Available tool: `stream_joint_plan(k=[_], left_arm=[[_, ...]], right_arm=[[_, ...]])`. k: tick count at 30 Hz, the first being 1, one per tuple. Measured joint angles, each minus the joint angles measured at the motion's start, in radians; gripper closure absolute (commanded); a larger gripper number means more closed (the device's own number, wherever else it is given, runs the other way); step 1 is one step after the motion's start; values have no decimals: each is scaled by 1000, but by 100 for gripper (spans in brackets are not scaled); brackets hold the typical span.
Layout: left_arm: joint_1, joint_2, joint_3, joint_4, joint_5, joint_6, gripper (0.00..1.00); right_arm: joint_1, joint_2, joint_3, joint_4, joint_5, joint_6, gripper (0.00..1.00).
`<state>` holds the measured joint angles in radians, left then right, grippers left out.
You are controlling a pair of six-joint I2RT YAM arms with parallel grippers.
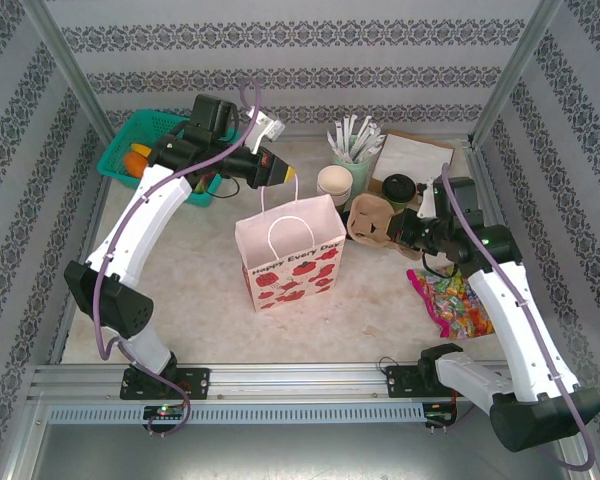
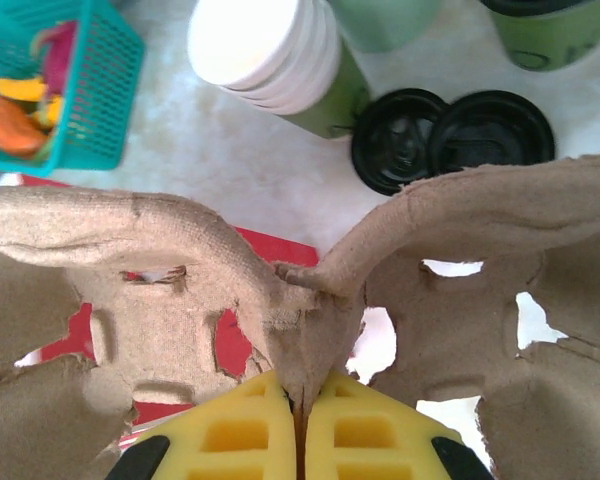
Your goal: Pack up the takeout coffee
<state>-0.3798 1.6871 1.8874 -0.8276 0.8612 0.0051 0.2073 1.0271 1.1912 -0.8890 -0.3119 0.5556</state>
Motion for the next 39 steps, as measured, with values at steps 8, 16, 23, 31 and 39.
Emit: stream_joint_plan(k=[8, 16, 23, 31, 39], left_arm=[[-20, -24, -35, 6, 2, -66, 100], [-20, -33, -57, 29, 2, -92, 100], [-20, -33, -56, 29, -5, -94, 100], [-20, -31, -51, 28, -29, -111, 100], [-20, -24, -23, 26, -48, -119, 100]], right_arm=[[12, 110, 224, -5, -148, 8, 100], [141, 256, 425, 29, -326, 23, 100], [226, 374, 512, 81, -422, 41, 100], [252, 384, 478, 149, -469, 88, 100], [254, 382, 357, 161, -473, 121, 100]])
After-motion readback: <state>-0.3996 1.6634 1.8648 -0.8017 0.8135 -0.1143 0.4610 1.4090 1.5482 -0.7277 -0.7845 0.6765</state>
